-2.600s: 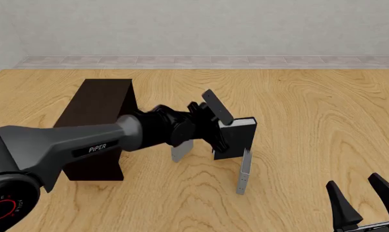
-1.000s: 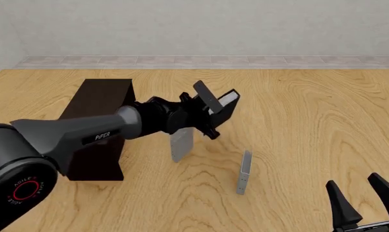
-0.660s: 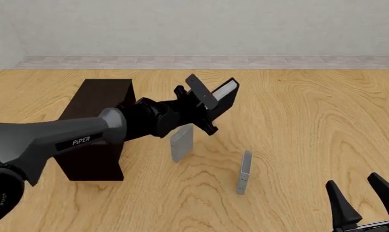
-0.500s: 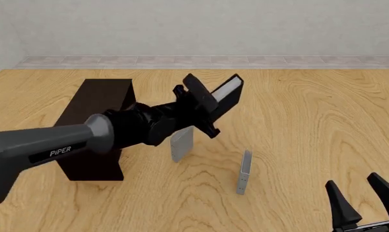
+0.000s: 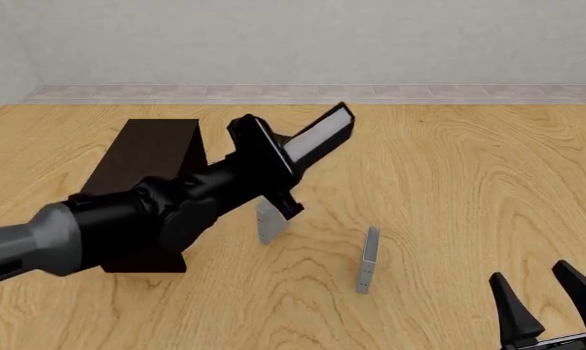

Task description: Pick up the book in the middle and place it on the cabinet shelf.

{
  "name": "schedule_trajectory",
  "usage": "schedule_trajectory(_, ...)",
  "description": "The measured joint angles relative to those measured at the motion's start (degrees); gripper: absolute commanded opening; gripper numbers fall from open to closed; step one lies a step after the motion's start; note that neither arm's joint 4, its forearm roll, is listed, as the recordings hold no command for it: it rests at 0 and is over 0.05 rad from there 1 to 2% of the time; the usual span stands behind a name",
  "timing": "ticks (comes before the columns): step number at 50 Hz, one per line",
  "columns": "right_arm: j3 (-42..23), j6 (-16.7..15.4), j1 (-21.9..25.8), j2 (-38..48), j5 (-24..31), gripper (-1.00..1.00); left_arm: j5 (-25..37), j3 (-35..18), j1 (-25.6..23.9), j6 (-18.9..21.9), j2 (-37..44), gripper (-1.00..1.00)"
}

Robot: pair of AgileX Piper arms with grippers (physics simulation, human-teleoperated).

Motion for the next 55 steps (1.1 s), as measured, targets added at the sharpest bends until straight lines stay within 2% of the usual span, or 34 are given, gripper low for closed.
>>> schedule_trajectory(17, 0.0, 0.04, 0.34, -0.5, 0.26, 1.0, 0.72, 4.0, 5.0, 5.2, -9.98, -1.0)
schedule_trajectory(26, 0.0, 0.03, 0.45, -0.69, 0.36, 1.0, 2.21, 5.16, 9.6, 8.4, -15.41, -1.0)
schedule_trajectory(33, 0.0, 0.02, 0.49, -0.73, 0.38, 1.0, 4.47, 3.95, 14.27, 10.45, -18.55, -1.0)
schedule_trajectory(45, 0.0, 0.02, 0.33, -0.65, 0.35, 1.0, 6.14, 3.38, 21.79, 13.66, -19.52, -1.0)
schedule_trajectory(55, 0.0, 0.06, 0.12, -0.51, 0.28, 1.0, 6.7, 3.36, 27.89, 13.97, -18.1, -1.0)
